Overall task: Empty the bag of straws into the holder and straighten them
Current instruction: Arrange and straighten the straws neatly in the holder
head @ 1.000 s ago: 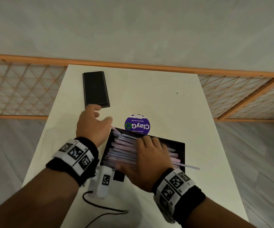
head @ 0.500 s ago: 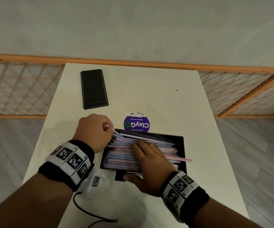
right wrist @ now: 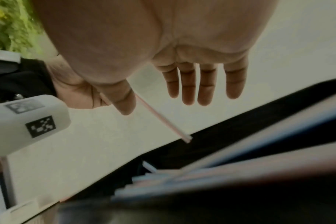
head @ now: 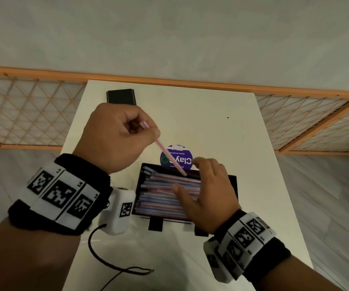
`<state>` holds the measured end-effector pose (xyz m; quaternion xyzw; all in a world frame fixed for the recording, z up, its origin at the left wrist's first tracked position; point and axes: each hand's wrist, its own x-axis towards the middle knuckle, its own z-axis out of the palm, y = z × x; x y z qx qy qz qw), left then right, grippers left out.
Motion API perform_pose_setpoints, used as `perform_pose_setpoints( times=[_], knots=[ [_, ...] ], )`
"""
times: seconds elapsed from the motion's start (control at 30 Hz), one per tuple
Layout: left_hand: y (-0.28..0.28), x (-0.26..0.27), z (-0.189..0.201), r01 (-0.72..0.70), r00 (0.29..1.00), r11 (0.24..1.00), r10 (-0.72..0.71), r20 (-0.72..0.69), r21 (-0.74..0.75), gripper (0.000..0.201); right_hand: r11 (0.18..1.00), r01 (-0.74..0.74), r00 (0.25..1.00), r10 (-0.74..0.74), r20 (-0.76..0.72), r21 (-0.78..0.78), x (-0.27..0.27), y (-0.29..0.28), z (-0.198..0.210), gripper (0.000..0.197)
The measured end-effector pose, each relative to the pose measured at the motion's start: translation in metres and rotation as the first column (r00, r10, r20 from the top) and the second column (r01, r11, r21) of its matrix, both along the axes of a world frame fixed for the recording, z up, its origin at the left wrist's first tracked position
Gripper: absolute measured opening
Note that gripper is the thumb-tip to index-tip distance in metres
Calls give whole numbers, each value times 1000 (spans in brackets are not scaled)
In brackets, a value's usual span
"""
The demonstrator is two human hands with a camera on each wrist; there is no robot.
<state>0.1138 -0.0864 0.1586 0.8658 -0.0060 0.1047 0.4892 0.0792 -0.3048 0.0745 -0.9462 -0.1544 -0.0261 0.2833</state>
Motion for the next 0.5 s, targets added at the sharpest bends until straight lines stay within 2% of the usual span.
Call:
perform_pose_setpoints(
  times=[0.1,0.2,0.27,0.3,0.33,0.4,0.43,0.5],
  knots=[
    [-16,-1,-1,106,994,990,-108,-18,-93,9,993,-48,999,50,-15,105,9,13,10,54],
    [-26,-4,-10,166,980,979,-177,-90,-118,9,995,-64,991,72,-114,70,17,21,14,31],
    [-24,-5,-22,73,985,990,-91,-147,-124,16,997,-82,981,78,-179,-14,18,17,10,17],
    [-21,-4,-28,-16,984,991,-8,-178,-133,21,991,-108,977,91,-193,-77,16,13,8,18],
    [-18,-4,-33,-114,974,982,81,-211,-149,25,978,-141,972,108,-206,-152,13,10,6,26],
    [-12,-4,-40,-263,939,948,209,-272,-178,30,929,-197,957,112,-267,-313,5,6,1,58],
    [-10,-4,-44,-285,928,947,233,-292,-150,31,900,-209,949,92,-301,-384,2,4,-2,73],
    [-11,-6,-51,-243,919,970,241,-311,32,27,852,-192,945,26,-327,-486,-4,-3,-4,91]
  ],
)
